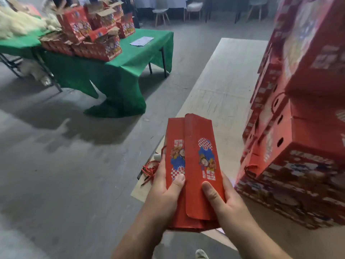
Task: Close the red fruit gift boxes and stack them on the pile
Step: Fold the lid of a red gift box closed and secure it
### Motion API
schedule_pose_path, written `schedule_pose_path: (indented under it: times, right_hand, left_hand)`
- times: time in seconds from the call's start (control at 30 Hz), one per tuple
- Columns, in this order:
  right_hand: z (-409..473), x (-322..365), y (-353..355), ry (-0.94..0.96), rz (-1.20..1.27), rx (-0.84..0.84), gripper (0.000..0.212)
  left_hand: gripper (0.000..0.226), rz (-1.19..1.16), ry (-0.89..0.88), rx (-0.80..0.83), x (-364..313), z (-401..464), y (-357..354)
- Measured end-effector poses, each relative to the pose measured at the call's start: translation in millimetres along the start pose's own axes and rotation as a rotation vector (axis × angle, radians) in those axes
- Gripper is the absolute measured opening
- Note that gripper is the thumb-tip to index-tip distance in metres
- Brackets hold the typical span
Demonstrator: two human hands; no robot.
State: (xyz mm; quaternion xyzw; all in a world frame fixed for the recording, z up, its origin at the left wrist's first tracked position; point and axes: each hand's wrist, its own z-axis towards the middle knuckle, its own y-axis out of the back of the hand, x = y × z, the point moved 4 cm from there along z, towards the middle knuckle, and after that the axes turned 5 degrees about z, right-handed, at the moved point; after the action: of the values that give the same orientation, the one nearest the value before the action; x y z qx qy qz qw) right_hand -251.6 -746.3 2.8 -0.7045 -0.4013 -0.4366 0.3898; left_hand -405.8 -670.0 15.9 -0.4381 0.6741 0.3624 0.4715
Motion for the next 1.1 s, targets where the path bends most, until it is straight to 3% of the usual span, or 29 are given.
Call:
schedule_pose_path:
  times: [0.13,0.27,0.43,0.63,0.8,1.1]
  right_hand:
    - [49,17,-30,0.027,-0.023,-0.034,0.059]
    - [95,24,-72,0.062,-0.075,-0.085,0.09]
    - [156,16,-142,0.105,-0.064,-0.272,0.088]
    - [207,35,-206,0.09,-0.016,-0.469,0.091]
    - [243,53,-215,0.095,-0.009,-0.557,0.083]
    - [289,78,-173,0.118,-0.007,-0.683,0.076]
  left_hand:
    - [0.063,0.044,-0.019,0.043,-21,60,27]
    - [0.076,0.105,-0.035,0.13,-31,123,61]
    - [0.065,0.087,-0.052,0.317,-40,207,122]
    - [0.091,0.169,-0.09,0.508,-73,281,169]
    - [0.11,0.252,-0.134,0.583,-93,332,165]
    - [0.093,0.189,-0.082,0.671,-115,392,104]
